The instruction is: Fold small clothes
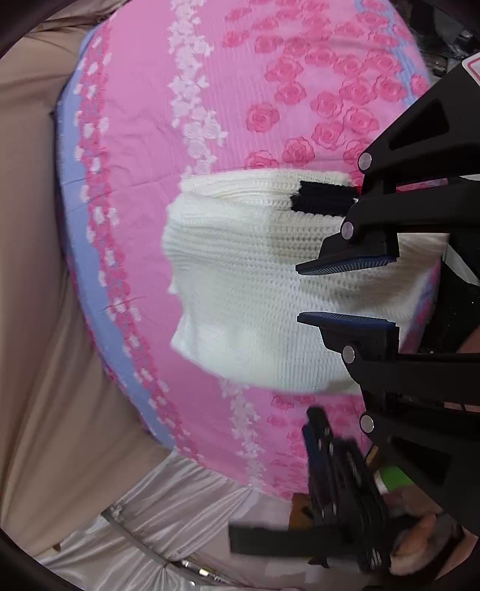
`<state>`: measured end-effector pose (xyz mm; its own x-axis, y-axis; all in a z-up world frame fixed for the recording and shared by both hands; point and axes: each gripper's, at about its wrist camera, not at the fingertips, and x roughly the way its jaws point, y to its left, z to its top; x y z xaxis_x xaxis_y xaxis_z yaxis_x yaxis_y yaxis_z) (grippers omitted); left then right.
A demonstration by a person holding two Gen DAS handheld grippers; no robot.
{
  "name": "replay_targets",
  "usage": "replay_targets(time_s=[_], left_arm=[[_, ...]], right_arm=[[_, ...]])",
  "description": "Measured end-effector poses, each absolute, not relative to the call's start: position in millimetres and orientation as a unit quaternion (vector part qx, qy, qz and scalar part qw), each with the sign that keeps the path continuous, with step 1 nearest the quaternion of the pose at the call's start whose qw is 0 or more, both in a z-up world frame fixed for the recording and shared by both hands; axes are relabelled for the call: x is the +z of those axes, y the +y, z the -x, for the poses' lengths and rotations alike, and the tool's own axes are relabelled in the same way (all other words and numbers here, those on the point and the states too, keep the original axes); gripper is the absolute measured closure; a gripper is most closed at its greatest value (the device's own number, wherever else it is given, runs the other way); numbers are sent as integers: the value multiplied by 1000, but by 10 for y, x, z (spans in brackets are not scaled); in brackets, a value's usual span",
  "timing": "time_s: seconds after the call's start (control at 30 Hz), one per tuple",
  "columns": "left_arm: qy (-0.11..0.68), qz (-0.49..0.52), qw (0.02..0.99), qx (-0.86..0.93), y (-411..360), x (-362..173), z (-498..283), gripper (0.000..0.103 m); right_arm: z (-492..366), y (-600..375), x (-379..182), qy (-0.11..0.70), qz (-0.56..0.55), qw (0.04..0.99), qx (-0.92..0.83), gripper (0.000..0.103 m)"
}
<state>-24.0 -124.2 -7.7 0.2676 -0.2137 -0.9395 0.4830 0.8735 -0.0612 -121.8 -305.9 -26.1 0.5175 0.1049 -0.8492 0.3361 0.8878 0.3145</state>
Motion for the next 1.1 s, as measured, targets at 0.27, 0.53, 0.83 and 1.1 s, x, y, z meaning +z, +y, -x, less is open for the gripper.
replay_targets(time_s=[0.27, 0.53, 0.83, 1.1], left_arm=[[554, -126, 797, -207, -1291, -81, 193, 71], [538, -100, 809, -213, -1308, 27, 175, 47], [571, -34, 791, -219, -1374, -138, -12, 32], [571, -13, 792, -216, -1173, -147, -10, 32]], right_arm=[[1281, -3058, -215, 493, -225, 837, -77, 94], [1361, -3163, -301, 493, -228, 835, -89, 93], [1102, -3467, -494, 488, -320, 809, -66, 54], [920, -3210, -567, 494, -305, 813, -53, 87]])
